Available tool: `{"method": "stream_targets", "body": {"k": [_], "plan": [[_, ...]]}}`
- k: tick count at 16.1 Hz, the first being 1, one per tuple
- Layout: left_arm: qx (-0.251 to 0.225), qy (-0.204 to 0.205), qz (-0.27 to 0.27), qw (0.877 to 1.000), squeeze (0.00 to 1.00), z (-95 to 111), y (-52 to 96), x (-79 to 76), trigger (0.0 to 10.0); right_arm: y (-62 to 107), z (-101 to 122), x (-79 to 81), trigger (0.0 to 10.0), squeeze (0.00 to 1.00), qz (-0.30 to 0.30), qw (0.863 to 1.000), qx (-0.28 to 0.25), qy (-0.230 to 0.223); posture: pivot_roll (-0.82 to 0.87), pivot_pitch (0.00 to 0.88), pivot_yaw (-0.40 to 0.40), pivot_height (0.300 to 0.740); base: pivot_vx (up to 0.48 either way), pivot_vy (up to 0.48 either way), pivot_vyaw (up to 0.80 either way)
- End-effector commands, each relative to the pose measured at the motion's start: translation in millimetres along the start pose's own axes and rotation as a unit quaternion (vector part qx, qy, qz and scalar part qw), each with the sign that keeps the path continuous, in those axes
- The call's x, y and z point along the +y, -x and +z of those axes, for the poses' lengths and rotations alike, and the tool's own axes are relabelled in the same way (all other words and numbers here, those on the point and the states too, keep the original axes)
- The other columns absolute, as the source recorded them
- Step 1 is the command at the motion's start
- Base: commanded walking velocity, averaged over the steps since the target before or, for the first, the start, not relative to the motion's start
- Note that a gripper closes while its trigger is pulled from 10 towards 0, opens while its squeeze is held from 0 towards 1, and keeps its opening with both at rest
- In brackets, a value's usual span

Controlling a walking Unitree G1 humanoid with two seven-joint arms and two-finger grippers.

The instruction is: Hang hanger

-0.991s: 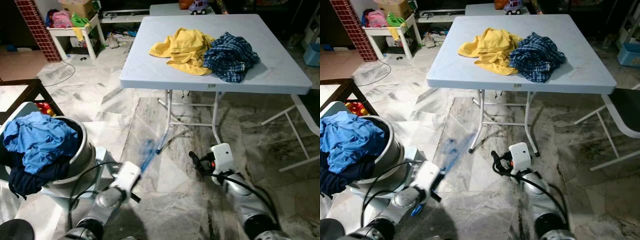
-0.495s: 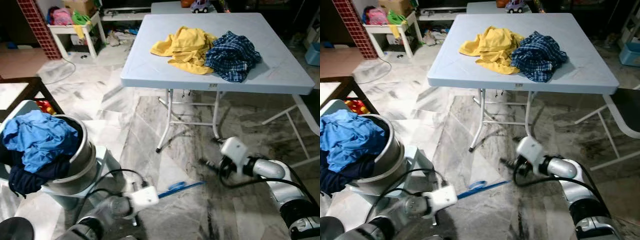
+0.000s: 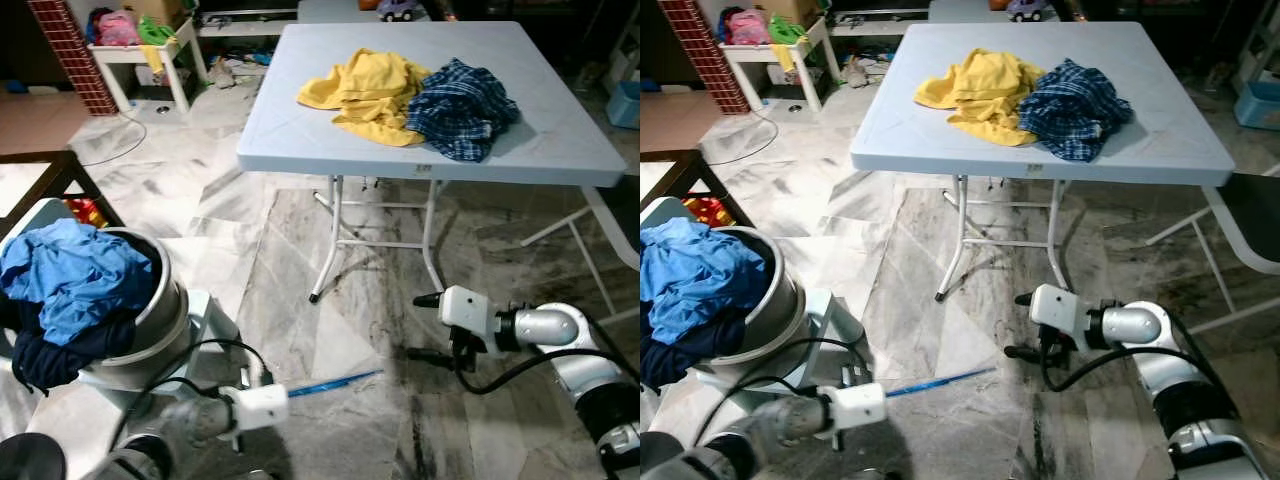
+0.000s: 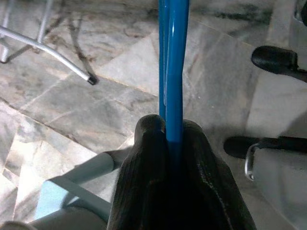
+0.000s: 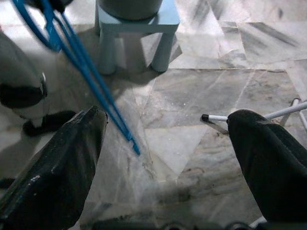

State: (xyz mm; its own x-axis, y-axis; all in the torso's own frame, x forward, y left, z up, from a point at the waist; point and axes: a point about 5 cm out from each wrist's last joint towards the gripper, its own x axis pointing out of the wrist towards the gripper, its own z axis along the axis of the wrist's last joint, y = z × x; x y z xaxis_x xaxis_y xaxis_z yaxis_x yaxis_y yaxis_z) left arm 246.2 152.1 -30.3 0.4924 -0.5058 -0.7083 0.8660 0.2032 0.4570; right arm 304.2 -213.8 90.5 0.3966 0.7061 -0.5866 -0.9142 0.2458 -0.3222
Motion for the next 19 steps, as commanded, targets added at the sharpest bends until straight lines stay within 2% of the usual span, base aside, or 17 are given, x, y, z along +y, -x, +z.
{"method": "stream_targets", "body": {"k": [1,3,5,6,7,9,10,12,14,15,16,18,19], "plan": [[-0.028,-0.004,0.012,1.000,0.00,4,2.7,5.4,10.0,-3.1,2,4.1,10.0,0.00,0.033,0.999,0.014,0.014,0.01,0.149,0.034,0.740,0.000,0.000,0.00],[-0.072,-0.025,0.041,0.996,0.00,13,5.3,16.4,10.0,-10.1,1,14.5,10.0,0.00,0.053,0.999,0.009,0.004,0.02,0.160,0.032,0.740,0.000,0.000,0.00],[-0.113,-0.027,0.075,0.990,0.00,25,7.2,29.6,10.0,-16.1,2,17.7,10.0,0.00,0.040,0.999,0.001,0.002,0.02,0.169,0.029,0.740,0.000,0.000,0.00],[-0.135,-0.017,0.099,0.986,0.00,32,9.1,41.4,10.0,-20.8,3,19.5,10.0,0.00,0.031,1.000,-0.007,-0.002,0.03,0.172,0.029,0.740,0.000,0.000,0.00],[-0.177,-0.014,0.111,0.978,0.00,46,14.7,61.7,10.0,-27.0,5,23.5,10.0,0.00,0.023,1.000,-0.015,-0.001,0.03,0.177,0.028,0.740,0.000,0.000,0.00],[-0.246,-0.035,0.115,0.962,0.00,74,23.3,84.4,10.0,-32.6,8,22.3,10.0,0.00,-0.015,1.000,-0.022,0.013,0.03,0.183,0.027,0.740,0.000,0.000,0.00],[-0.267,-0.038,0.112,0.956,0.00,85,23.0,85.4,10.0,-34.1,12,17.7,10.0,0.00,-0.046,0.998,-0.031,0.017,0.03,0.188,0.028,0.740,0.000,0.000,0.00],[-0.285,-0.044,0.080,0.954,0.00,95,17.4,73.1,10.0,-34.4,18,11.0,10.0,0.00,-0.082,0.995,-0.043,0.036,0.02,0.194,0.032,0.740,0.000,0.000,0.00],[-0.281,-0.049,0.058,0.957,0.00,94,14.7,65.7,10.0,-29.8,22,7.8,10.0,0.00,-0.075,0.995,-0.044,0.041,0.02,0.199,0.036,0.740,0.000,0.000,0.00],[-0.264,-0.043,0.065,0.961,0.00,91,15.5,69.6,10.0,-27.0,20,6.7,10.0,0.00,-0.076,0.996,-0.037,0.042,0.02,0.200,0.038,0.740,0.000,0.000,0.00],[-0.254,-0.022,0.084,0.963,0.00,89,15.1,75.9,10.0,-26.4,18,7.4,10.0,0.00,-0.077,0.996,-0.034,0.036,0.02,0.199,0.039,0.740,0.000,0.000,0.00],[-0.210,0.087,0.173,0.958,0.00,74,11.3,91.0,10.0,-30.4,5,17.3,10.0,0.00,-0.077,0.997,-0.012,0.024,0.01,0.197,0.039,0.740,0.000,0.000,0.00],[-0.200,0.156,0.234,0.939,0.00,69,10.8,95.4,10.0,-34.8,2,25.8,10.0,0.00,-0.070,0.997,-0.012,0.013,0.01,0.196,0.038,0.740,0.000,0.000,0.00]]}}
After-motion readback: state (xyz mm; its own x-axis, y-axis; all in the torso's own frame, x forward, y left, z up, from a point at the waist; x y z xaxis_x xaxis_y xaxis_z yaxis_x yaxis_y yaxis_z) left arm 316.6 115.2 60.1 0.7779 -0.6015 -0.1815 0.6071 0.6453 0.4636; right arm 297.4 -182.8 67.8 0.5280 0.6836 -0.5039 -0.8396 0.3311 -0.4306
